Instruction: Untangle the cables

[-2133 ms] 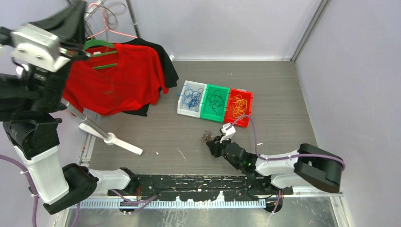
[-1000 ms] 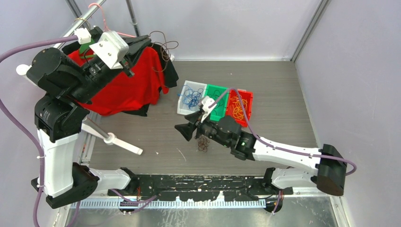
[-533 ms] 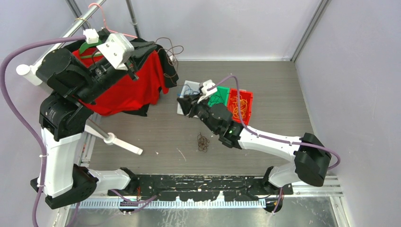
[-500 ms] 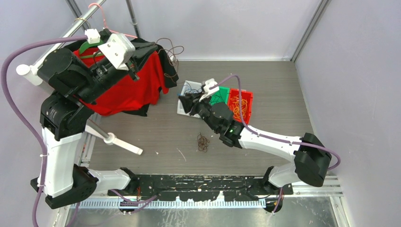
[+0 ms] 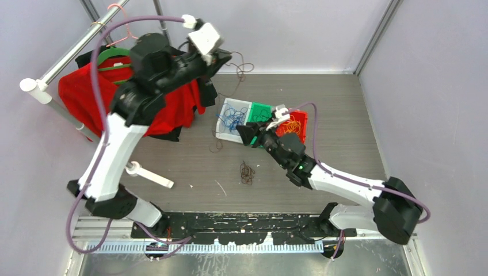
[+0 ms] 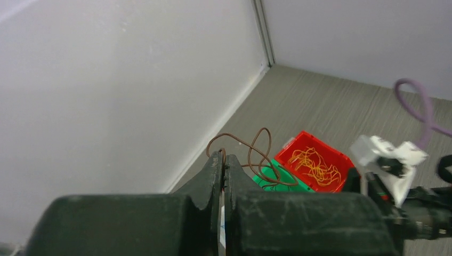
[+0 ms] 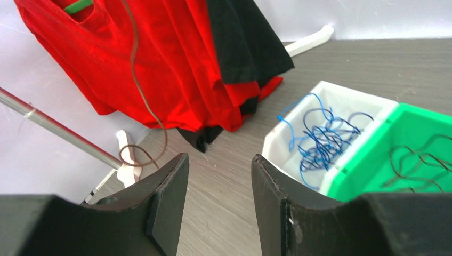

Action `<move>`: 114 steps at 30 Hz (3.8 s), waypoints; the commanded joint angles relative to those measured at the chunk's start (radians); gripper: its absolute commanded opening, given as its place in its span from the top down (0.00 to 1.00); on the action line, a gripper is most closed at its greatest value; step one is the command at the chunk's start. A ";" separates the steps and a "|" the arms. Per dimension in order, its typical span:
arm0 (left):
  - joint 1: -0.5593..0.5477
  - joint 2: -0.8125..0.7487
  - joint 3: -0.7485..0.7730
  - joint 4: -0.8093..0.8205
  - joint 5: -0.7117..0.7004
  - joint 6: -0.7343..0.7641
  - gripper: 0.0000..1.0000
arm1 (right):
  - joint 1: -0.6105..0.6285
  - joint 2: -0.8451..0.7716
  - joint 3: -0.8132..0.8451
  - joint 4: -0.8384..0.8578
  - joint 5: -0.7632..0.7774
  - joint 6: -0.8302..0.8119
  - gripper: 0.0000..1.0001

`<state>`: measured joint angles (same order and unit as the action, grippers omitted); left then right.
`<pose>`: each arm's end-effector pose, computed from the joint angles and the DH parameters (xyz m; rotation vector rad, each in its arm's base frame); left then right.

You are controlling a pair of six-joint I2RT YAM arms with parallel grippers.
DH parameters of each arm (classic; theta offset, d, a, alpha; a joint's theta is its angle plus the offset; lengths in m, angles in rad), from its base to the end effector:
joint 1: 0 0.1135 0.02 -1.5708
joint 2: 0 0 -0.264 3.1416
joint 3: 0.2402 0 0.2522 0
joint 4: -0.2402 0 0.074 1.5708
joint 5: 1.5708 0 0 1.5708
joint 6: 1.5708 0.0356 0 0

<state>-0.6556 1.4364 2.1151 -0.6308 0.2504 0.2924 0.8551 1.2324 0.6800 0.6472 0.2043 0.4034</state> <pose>0.1896 -0.1570 0.5808 0.8783 1.2694 -0.4794 0.1897 0.2071 0.2954 -0.1745 1.5292 0.8630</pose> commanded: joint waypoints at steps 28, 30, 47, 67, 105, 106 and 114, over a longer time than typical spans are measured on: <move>-0.080 0.404 0.033 0.155 -0.094 0.100 1.00 | -0.025 -0.631 -0.301 -0.320 0.630 -0.174 0.50; -0.080 0.407 0.021 0.154 -0.091 0.083 1.00 | -0.027 -0.623 -0.301 -0.320 0.629 -0.171 0.50; -0.082 0.548 -0.135 -0.039 -0.184 -0.024 1.00 | -0.049 -0.606 -0.281 -0.335 0.663 -0.176 0.51; -0.112 0.816 -0.031 -0.026 -0.175 0.131 0.93 | -0.087 -0.506 -0.223 -0.367 0.602 -0.171 0.54; 0.230 -0.032 -0.751 -0.390 0.276 0.104 0.04 | -0.048 0.263 -0.038 -0.391 -0.283 -0.062 0.56; 0.231 -0.029 -0.753 -0.387 0.274 0.099 0.05 | -0.048 0.269 -0.035 -0.390 -0.289 -0.055 0.62; 0.258 -0.067 -0.760 -0.359 0.316 0.050 0.03 | -0.048 0.115 0.041 -0.395 -0.316 0.003 0.99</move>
<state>-0.4252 1.4319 1.3514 -1.0409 0.5018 0.3752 0.8032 1.4681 0.6384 0.1825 -0.0811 0.3687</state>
